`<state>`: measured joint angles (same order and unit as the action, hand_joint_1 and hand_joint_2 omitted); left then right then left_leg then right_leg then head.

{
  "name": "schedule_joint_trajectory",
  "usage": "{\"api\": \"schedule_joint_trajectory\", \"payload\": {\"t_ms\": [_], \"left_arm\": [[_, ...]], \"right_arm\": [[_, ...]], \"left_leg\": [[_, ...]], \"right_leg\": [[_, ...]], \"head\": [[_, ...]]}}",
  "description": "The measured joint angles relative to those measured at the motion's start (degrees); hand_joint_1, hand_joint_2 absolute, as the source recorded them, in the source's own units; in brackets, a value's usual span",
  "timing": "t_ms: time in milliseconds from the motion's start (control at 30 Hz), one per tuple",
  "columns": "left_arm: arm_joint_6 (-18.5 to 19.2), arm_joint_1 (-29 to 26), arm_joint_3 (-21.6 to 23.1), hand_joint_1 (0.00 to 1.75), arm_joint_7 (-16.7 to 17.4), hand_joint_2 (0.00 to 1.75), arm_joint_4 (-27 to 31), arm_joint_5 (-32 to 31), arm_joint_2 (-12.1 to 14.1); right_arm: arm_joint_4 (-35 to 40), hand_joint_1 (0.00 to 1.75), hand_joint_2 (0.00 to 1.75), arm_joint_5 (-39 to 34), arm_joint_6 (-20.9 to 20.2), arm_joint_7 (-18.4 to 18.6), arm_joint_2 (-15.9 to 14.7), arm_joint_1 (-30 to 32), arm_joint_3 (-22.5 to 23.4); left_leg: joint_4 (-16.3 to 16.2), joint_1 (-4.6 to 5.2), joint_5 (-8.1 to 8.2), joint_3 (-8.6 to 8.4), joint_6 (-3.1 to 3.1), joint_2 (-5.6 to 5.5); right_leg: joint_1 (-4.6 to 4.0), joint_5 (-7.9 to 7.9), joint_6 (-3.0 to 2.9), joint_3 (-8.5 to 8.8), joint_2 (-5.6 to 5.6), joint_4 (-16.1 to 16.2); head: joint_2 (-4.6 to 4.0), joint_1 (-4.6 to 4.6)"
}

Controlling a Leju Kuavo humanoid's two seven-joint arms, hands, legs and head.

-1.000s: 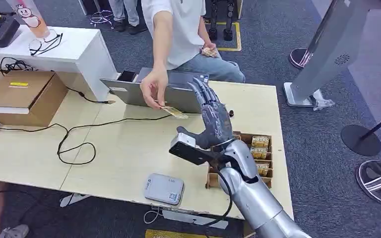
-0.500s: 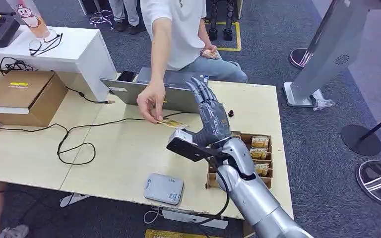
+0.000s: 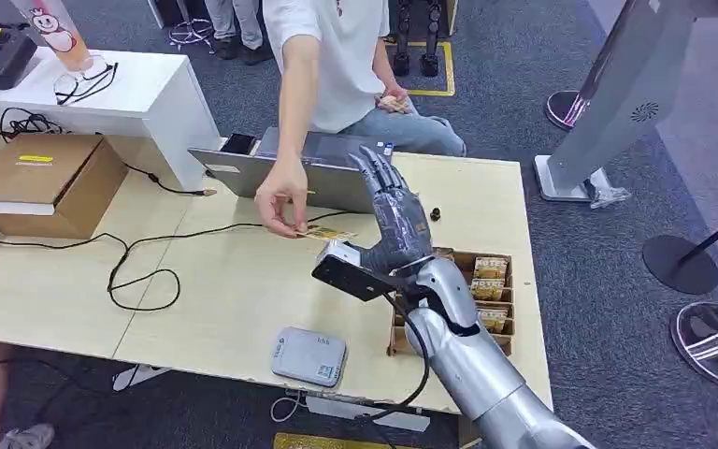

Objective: Pass the card to the sensor for recognition and then transmit it.

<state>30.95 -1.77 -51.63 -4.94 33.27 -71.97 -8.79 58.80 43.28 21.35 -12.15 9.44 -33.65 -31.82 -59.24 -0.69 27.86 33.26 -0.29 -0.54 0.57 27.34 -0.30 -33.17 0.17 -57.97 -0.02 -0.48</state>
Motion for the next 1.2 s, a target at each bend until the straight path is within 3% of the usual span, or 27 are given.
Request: {"api": "schedule_joint_trajectory", "payload": {"t_ms": [500,667,700,733,767,833,1000,1200], "left_arm": [[0.00,0.05,-1.03,0.00,-0.57,0.00,-0.02,-1.31,0.02],[0.00,0.15,-1.36,0.00,-0.59,0.00,-0.04,-1.60,0.02],[0.00,0.17,-1.38,0.00,-0.59,0.00,-0.04,-1.60,0.02],[0.00,0.18,-1.40,0.00,-0.61,0.00,-0.04,-1.62,0.02],[0.00,0.18,-1.40,0.00,-0.61,0.00,-0.04,-1.64,0.02],[0.00,0.18,-1.42,0.00,-0.61,0.00,-0.09,-1.66,0.02],[-0.04,0.18,-1.55,0.00,-0.63,0.00,-0.11,-1.84,0.00],[-0.09,0.35,-2.34,0.00,-0.96,0.00,-0.13,-2.25,-0.02]], "right_arm": [[-0.79,0.05,1.75,0.85,0.28,-0.02,0.15,-0.29,-0.02],[-0.98,0.54,1.75,0.85,0.44,-0.17,0.15,-0.30,-0.02],[-1.00,0.94,1.75,0.85,0.44,-0.20,0.15,-0.30,-0.02],[-1.03,1.15,1.75,0.85,0.44,-0.24,0.15,-0.30,-0.02],[-1.05,1.54,1.75,0.85,0.44,-0.26,0.15,-0.31,-0.02],[-1.11,1.54,1.75,0.83,0.44,-0.33,0.18,-0.35,-0.04],[-1.77,1.75,1.75,0.33,0.44,-0.94,0.48,-0.70,-0.15],[-2.03,1.75,1.75,-0.20,0.63,-1.14,0.66,-0.93,-0.33]], "left_leg": [[0.00,0.00,0.00,0.00,0.00,0.00],[0.00,0.00,0.00,0.00,0.00,0.00],[0.00,0.00,0.00,0.00,0.00,0.00],[0.00,0.00,0.00,0.00,0.00,0.00],[0.00,0.00,0.00,0.00,0.00,0.00],[0.00,0.00,0.00,0.00,0.00,0.00],[0.00,0.00,0.00,0.00,0.00,0.00],[0.00,0.00,0.00,0.00,0.00,0.00]], "right_leg": [[0.00,0.00,0.00,-0.01,0.00,0.00],[0.00,0.00,0.00,0.00,0.00,0.00],[0.00,0.00,0.00,0.00,0.00,0.00],[0.00,0.00,0.00,0.00,0.00,0.00],[0.00,0.00,0.00,0.00,0.00,0.00],[0.00,0.00,0.00,0.00,0.00,0.00],[0.00,0.00,0.00,0.00,0.00,0.00],[0.00,0.00,0.00,-0.01,0.00,0.00]], "head": [[0.00,0.00],[0.00,0.00],[0.00,0.00],[0.00,0.00],[0.00,0.00],[0.00,0.00],[0.00,0.00],[0.00,0.00]]}}
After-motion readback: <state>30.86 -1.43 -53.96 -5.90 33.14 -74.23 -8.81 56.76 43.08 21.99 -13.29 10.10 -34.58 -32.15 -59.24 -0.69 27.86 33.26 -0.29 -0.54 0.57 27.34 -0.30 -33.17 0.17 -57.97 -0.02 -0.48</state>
